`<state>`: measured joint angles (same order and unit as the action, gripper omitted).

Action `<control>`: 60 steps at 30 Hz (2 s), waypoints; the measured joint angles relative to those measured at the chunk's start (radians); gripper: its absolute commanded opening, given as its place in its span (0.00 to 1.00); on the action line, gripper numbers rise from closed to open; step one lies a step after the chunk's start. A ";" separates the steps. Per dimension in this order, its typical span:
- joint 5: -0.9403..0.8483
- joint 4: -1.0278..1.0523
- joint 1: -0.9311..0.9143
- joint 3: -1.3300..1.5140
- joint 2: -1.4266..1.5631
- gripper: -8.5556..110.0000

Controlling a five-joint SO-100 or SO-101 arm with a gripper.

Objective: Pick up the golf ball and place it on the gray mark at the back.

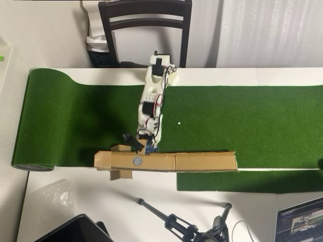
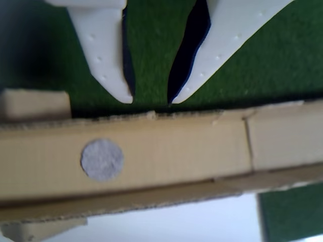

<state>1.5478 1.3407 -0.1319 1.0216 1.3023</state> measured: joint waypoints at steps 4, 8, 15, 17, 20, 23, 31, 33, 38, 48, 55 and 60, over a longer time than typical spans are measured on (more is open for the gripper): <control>0.000 0.107 0.009 -0.012 0.032 0.16; -0.009 0.207 0.025 -0.015 0.052 0.16; 0.000 0.313 0.017 -0.015 0.210 0.16; 0.000 0.318 0.018 0.003 0.308 0.16; 0.000 0.319 0.025 0.144 0.526 0.17; 0.003 0.319 0.025 0.328 0.698 0.17; 0.028 0.152 0.025 0.802 1.034 0.17; 0.038 0.094 0.025 0.920 1.118 0.17; 0.048 -0.031 0.025 1.192 1.335 0.17; 0.054 -0.183 0.025 1.624 1.677 0.17; 0.054 -0.187 0.025 1.807 1.888 0.17; 0.054 -0.187 0.025 1.913 2.006 0.17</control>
<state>1.6015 1.1536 -0.1074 2.9345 3.3088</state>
